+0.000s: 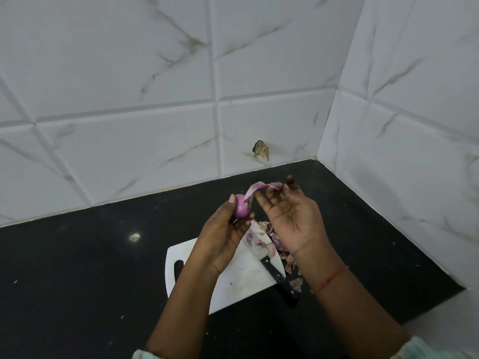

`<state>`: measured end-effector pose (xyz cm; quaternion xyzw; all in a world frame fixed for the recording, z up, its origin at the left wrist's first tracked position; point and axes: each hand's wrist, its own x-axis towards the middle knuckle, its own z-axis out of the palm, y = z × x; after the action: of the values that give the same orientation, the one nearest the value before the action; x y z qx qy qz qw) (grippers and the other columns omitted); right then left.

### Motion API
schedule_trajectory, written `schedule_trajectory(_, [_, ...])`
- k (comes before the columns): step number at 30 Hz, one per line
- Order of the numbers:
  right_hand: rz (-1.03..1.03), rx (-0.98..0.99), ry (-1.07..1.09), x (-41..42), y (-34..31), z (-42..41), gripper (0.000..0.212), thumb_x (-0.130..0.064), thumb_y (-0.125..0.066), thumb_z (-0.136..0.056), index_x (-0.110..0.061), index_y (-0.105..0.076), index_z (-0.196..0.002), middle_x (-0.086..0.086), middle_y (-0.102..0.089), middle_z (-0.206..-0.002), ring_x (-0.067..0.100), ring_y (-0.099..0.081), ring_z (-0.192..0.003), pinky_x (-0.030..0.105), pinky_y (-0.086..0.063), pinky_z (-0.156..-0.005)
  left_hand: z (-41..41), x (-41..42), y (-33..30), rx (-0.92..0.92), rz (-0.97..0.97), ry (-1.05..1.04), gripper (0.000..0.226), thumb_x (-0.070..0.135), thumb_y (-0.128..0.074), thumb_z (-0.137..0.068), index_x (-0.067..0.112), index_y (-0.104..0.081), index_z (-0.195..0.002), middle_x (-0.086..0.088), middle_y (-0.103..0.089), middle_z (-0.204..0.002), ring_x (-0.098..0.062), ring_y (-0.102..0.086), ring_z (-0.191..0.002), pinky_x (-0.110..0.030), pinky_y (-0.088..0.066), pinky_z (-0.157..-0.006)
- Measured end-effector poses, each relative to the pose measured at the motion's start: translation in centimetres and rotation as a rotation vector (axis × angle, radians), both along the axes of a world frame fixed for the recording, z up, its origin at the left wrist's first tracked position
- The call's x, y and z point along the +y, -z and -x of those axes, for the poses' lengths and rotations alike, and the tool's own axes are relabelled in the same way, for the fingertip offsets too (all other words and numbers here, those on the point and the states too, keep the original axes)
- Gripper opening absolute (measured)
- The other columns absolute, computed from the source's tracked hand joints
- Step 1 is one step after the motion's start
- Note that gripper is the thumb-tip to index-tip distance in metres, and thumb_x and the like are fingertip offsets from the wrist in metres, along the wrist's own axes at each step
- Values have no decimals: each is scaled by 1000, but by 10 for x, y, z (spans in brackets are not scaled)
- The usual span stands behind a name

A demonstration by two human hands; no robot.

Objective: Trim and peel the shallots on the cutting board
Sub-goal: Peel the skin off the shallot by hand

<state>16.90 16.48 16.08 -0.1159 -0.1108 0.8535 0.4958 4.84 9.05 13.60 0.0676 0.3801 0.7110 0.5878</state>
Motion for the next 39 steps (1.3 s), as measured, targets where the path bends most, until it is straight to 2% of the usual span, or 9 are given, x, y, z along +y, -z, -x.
schedule_trajectory(3, [44, 7, 26, 1, 2, 1, 25, 11, -47, -83, -8, -59, -93, 13, -54, -78, 22, -60, -74, 52, -51, -95, 1, 0, 2, -109, -17, -16, 45, 26, -66, -86, -1, -61, -121, -24, -68, -115, -26, -73, -89, -27, -61, -68])
schedule_trajectory(8, [241, -10, 114, 4, 2, -1, 26, 11, -51, -78, -5, -56, -98, 17, -53, -84, 21, -60, -67, 31, -59, -54, 5, 2, 5, -203, 15, -108, 42, 29, -54, -99, 0, -55, -128, -24, -69, -114, -26, -73, -90, -27, -61, -67])
schedule_trajectory(16, [-269, -1137, 266, 7, 8, -9, 21, 1, -56, -91, -13, -64, -104, 0, -64, -95, 16, -62, -89, 29, -54, -77, 7, -2, 3, -108, -78, -44, 39, 19, -38, -100, 9, -60, -130, -17, -68, -122, -30, -67, -95, -32, -58, -76])
schedule_trajectory(19, [-454, -1151, 272, 0, 7, -8, 21, -2, -58, -90, -15, -66, -104, -2, -68, -101, 12, -64, -100, 19, -49, -79, 8, -2, 4, -52, -146, -22, 44, 11, -34, -96, 9, -62, -129, -14, -65, -128, -34, -64, -103, -34, -58, -78])
schedule_trajectory(23, [-773, -994, 15, -6, 7, -6, 35, -2, -67, -85, -19, -61, -116, -2, -68, -110, 13, -65, -106, 30, -56, -89, 6, -1, 2, 46, -224, -29, 61, -1, -44, -78, 9, -54, -137, -14, -58, -138, -33, -56, -117, -37, -56, -85])
schedule_trajectory(25, [-1020, -1045, -81, -9, 8, -4, 47, -4, -73, -81, -22, -59, -121, -8, -64, -116, 6, -61, -110, 24, -54, -90, 6, -1, 2, 123, -227, -33, 69, -12, -43, -75, 13, -52, -138, -13, -58, -137, -30, -56, -123, -36, -53, -92])
schedule_trajectory(29, [-1208, -1147, 17, -15, 17, 4, 52, -7, -76, -79, -18, -57, -126, -9, -60, -122, 0, -58, -109, 19, -52, -87, 9, -6, 2, 311, -242, -19, 78, -28, -32, -83, 20, -46, -142, -7, -64, -130, -24, -60, -120, -27, -57, -83])
schedule_trajectory(34, [-1174, -1233, 165, -14, 29, 8, 69, -16, -84, -73, -23, -49, -132, -7, -57, -126, 5, -58, -112, 20, -54, -88, 15, -16, 4, 514, -196, 10, 57, -12, -50, -92, 23, -53, -137, -4, -65, -129, -21, -62, -120, -36, -53, -99])
schedule_trajectory(39, [-1314, -1357, 198, -20, 43, 19, 72, -17, -81, -76, -19, -44, -138, 1, -51, -126, 5, -54, -108, 6, -47, -83, 25, -28, 23, 751, -32, 56, 35, 17, -69, -89, 22, -64, -124, 0, -69, -118, -19, -66, -112, -32, -56, -91])
